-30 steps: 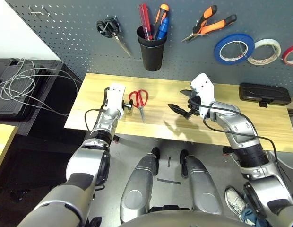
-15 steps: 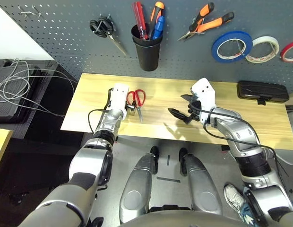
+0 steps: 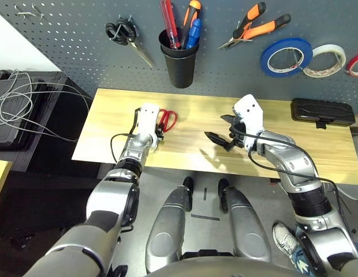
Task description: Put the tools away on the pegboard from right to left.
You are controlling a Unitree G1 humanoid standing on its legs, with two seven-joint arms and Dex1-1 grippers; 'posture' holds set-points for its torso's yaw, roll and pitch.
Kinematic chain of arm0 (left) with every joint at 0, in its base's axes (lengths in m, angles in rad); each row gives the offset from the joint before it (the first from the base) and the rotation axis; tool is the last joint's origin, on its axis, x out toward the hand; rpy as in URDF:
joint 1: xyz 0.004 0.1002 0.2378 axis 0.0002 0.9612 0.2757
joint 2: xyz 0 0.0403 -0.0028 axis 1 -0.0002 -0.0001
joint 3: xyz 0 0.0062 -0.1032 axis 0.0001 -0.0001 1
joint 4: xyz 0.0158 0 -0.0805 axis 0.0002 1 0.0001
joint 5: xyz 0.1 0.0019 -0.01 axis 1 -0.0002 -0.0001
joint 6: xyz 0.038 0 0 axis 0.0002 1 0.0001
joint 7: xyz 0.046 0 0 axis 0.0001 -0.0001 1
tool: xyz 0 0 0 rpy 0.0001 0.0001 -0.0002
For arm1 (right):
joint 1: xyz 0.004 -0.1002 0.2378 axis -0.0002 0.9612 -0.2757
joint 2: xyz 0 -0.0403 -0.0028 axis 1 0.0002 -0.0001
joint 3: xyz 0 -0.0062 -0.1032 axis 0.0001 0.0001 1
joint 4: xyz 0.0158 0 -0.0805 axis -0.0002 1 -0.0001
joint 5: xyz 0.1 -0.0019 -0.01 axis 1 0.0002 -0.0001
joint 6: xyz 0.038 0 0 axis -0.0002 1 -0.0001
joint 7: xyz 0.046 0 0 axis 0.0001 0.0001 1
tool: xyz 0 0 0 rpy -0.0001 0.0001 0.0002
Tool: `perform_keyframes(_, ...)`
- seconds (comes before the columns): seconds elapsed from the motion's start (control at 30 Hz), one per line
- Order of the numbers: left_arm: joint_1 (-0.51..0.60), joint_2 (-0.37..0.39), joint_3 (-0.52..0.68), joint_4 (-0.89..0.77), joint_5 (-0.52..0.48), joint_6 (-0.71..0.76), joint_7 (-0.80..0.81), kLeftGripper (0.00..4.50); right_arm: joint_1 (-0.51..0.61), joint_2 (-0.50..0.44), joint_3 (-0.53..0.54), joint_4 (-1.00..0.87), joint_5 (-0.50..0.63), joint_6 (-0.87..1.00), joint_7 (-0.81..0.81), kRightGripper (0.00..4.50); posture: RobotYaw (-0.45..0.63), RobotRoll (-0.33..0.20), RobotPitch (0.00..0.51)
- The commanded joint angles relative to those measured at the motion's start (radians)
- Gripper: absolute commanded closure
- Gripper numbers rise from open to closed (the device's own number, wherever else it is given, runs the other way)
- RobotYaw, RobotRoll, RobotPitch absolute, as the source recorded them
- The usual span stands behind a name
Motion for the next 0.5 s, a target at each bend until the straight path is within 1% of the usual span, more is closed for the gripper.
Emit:
perform_keyframes(0.03,0.071,-0.015,0.014,-0.016,-0.014,-0.016,0.004,2.83,-0.014,0.006,0.017,0.034,0.006,-0.028,0.011,0.00,-0.04,0.000,0.360)
perform_keyframes(0.1,0.096,-0.014,0.026,-0.069,-0.025,-0.048,0.015,2.83,-0.028,0.009,0.018,0.050,0.009,-0.043,0.019,0.00,-0.02,0.000,0.348)
perform_keyframes(0.23,0.182,-0.009,0.037,-0.241,-0.037,-0.102,0.031,2.84,-0.046,0.008,0.021,0.082,0.008,-0.074,0.037,0.00,0.01,0.000,0.335)
perform_keyframes(0.4,0.357,-0.004,0.063,-0.579,-0.052,-0.092,0.072,2.85,-0.067,0.005,0.021,0.116,0.005,-0.111,0.057,0.00,0.04,0.000,0.319)
perform_keyframes(0.5,0.440,0.001,0.071,-0.743,-0.045,-0.076,0.092,2.87,-0.076,0.006,0.021,0.126,0.006,-0.126,0.066,0.00,0.05,0.000,0.311)
